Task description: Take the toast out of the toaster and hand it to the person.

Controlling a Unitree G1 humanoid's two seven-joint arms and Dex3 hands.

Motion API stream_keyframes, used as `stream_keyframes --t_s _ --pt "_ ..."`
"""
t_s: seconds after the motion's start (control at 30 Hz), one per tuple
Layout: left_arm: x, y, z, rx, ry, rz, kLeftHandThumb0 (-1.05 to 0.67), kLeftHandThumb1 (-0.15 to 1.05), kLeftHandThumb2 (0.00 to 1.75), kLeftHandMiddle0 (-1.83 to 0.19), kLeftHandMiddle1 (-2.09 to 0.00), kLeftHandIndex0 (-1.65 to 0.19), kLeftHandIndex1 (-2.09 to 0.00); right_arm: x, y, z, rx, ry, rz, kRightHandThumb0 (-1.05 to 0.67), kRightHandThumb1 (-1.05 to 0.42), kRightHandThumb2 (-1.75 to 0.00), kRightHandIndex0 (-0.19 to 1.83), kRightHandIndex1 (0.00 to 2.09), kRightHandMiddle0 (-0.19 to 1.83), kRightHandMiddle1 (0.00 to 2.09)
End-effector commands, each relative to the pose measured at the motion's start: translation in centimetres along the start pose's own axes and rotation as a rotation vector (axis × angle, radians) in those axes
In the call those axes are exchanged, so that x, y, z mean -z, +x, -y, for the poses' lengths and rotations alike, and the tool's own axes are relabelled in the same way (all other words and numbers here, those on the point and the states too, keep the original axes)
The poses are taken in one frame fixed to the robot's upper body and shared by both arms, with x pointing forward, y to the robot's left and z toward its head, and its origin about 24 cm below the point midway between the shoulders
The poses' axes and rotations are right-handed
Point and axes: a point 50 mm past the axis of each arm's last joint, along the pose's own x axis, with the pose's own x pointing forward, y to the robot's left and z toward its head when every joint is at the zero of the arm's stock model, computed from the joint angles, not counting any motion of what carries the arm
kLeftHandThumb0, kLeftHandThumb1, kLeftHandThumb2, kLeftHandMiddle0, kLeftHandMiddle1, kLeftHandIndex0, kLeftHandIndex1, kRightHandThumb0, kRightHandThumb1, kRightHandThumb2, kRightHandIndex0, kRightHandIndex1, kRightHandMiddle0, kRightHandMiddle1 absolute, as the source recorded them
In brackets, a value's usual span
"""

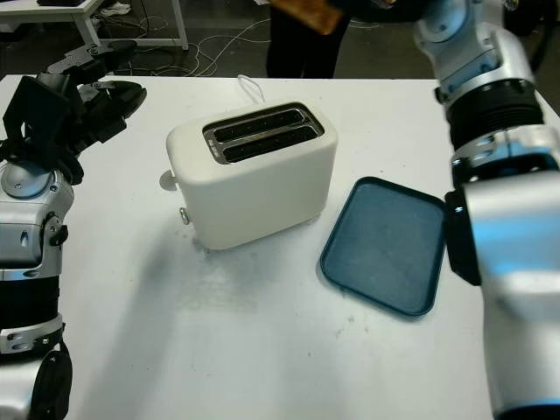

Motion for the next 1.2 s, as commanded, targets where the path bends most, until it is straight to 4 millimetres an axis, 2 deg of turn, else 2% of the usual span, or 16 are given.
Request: stream_keyframes --t_s 0.0,0.2,0.23,0.27,0.3,0.4,0.6,0.63,0.67,0.73,0.77,0.8,0.9,1.0,1.1,1.17 --pt "-0.1 -0.1 -0.1 -0.004 0.003 0.002 -0.24 0.92 0.22 -0.25 -0.94 -0.51 -0.23 1.0 0.0 0.7 0.041 0.008 -0.071 -0.45 -0.92 -0.44 0.95 1.74 0.69 1.65" --pt "-0.1 0.0 -0.1 -0.001 0.008 0.006 -0.24 0.92 0.21 -0.26 -0.96 -0.52 -0.24 4.0 -1.3 0.0 0.059 0.050 -0.215 -0.42 -0.92 -0.37 1.10 1.75 0.85 1.73" --pt "-0.1 0.0 -0.1 -0.001 0.008 0.005 -0.24 0.92 0.21 -0.26 -0.96 -0.51 -0.24 4.4 -1.5 -0.3 0.056 0.049 -0.230 -0.39 -0.92 -0.35 1.05 1.62 0.86 1.48" --pt "-0.1 -0.1 -0.1 0.001 0.008 0.006 -0.24 0.92 0.21 -0.26 -0.96 -0.51 -0.24 4.7 -1.7 -0.8 0.052 0.047 -0.257 -0.39 -0.92 -0.35 1.03 1.60 0.88 1.38" --pt "0.0 -0.1 -0.1 0.002 0.004 0.006 -0.24 0.92 0.21 -0.25 -0.96 -0.51 -0.24 4.9 -2.0 -1.2 0.044 0.060 -0.278 -0.39 -0.92 -0.36 0.96 1.67 0.85 1.40" --pt "0.0 -0.1 -0.1 0.000 0.005 0.003 -0.25 0.92 0.21 -0.25 -0.96 -0.51 -0.25 5.4 -2.8 -2.9 0.021 0.142 -0.326 -0.35 -0.92 -0.37 0.96 1.74 0.75 1.70" --pt "0.0 -0.1 0.0 -0.003 -0.003 -0.001 -0.24 0.92 0.21 -0.25 -0.96 -0.50 -0.25 6.0 -4.3 -6.1 -0.049 0.143 -0.404 -0.26 -0.92 -0.30 0.83 1.75 0.60 1.69" --pt "0.0 -0.1 0.0 -0.005 -0.003 -0.002 -0.24 0.92 0.21 -0.25 -0.96 -0.50 -0.25 6.0 -4.5 -6.6 -0.059 0.161 -0.409 -0.25 -0.92 -0.28 0.78 1.75 0.64 1.50" --pt "0.0 -0.1 0.0 -0.007 -0.001 -0.003 -0.24 0.92 0.21 -0.25 -0.96 -0.50 -0.25 6.0 -4.7 -7.0 -0.069 0.171 -0.418 -0.25 -0.92 -0.29 0.72 1.50 0.71 1.06" --pt "0.0 -0.2 0.0 -0.010 0.001 -0.003 -0.24 0.92 0.20 -0.25 -0.95 -0.50 -0.26 6.0 -5.1 -7.8 -0.109 0.161 -0.429 -0.27 -0.92 -0.30 0.68 1.33 0.88 0.60" --pt "0.0 -0.2 -0.1 -0.010 0.002 -0.003 -0.24 0.92 0.20 -0.25 -0.95 -0.50 -0.26 6.0 -5.3 -8.2 -0.131 0.137 -0.424 -0.25 -0.92 -0.33 0.60 1.57 0.85 0.76" --pt "0.0 -0.2 -0.1 -0.010 0.003 -0.003 -0.24 0.92 0.20 -0.25 -0.95 -0.50 -0.26 6.1 -5.5 -8.5 -0.147 0.122 -0.421 -0.23 -0.92 -0.32 0.58 1.65 0.80 0.87" --pt "0.0 -0.2 -0.1 -0.008 0.005 -0.002 -0.24 0.92 0.20 -0.25 -0.95 -0.49 -0.26 6.2 -5.9 -9.3 -0.179 0.129 -0.430 -0.24 -0.92 -0.31 0.56 1.74 0.62 1.20" --pt "0.0 -0.2 -0.1 -0.008 -0.003 -0.007 -0.23 0.92 0.21 -0.25 -0.94 -0.49 -0.26 6.3 -6.4 -9.8 -0.192 0.139 -0.439 -0.20 -0.92 -0.31 0.57 1.74 0.68 1.05" --pt "0.0 -0.2 -0.1 -0.011 -0.008 -0.010 -0.23 0.92 0.21 -0.25 -0.94 -0.48 -0.26 6.5 -6.5 -9.8 -0.197 0.151 -0.439 -0.18 -0.92 -0.34 0.57 1.74 0.53 1.34" --pt "0.1 -0.2 -0.1 -0.009 -0.004 -0.006 -0.23 0.92 0.21 -0.25 -0.94 -0.48 -0.27 6.4 -6.4 -9.7 -0.201 0.142 -0.435 -0.18 -0.92 -0.33 0.57 1.75 0.57 1.29"
